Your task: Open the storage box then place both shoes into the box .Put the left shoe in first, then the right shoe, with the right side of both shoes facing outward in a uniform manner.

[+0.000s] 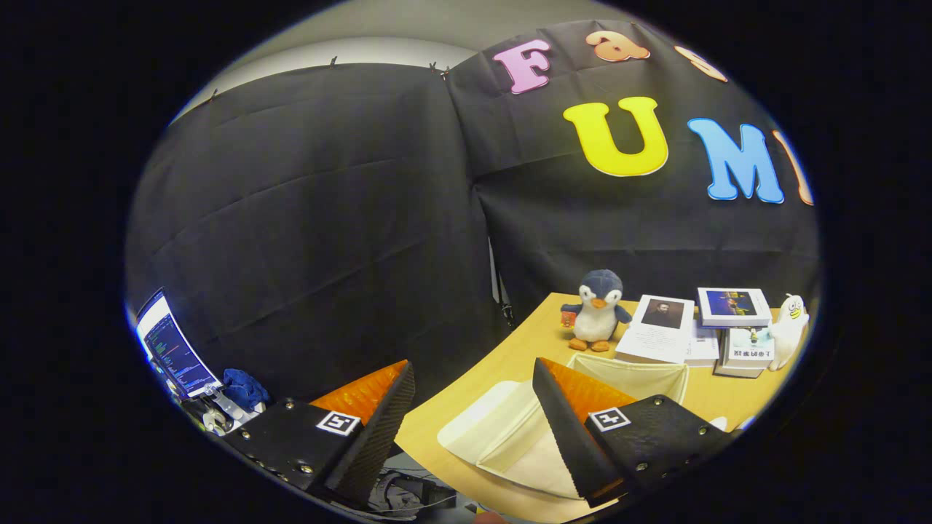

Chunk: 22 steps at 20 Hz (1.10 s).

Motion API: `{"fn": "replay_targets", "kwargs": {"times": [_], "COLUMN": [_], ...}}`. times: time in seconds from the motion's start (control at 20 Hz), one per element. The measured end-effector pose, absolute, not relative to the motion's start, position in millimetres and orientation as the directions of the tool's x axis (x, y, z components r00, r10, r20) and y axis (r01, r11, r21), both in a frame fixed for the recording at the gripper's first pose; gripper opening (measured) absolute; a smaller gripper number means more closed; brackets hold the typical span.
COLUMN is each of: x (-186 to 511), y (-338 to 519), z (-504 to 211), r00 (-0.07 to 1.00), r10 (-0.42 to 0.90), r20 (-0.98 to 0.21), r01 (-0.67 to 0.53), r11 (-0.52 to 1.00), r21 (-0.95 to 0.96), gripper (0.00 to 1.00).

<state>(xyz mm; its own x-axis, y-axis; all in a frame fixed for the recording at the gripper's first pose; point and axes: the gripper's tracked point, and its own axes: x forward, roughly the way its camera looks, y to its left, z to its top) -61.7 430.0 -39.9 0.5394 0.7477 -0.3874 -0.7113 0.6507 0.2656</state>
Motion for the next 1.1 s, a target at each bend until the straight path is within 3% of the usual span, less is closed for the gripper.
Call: {"fn": "replay_targets", "kwargs": {"times": [0.65,1.1], "x": [-8,18], "y": [276,187], "z": [-63,-115], "r00": [0.703,0.722], "r10": [0.550,0.425], "r20": [-0.452,-0.545], "r01": [-0.523,-0.373], "r11": [0.830,0.904], "r21": [0.195,0.211], "gripper": [0.99,0.99]}}
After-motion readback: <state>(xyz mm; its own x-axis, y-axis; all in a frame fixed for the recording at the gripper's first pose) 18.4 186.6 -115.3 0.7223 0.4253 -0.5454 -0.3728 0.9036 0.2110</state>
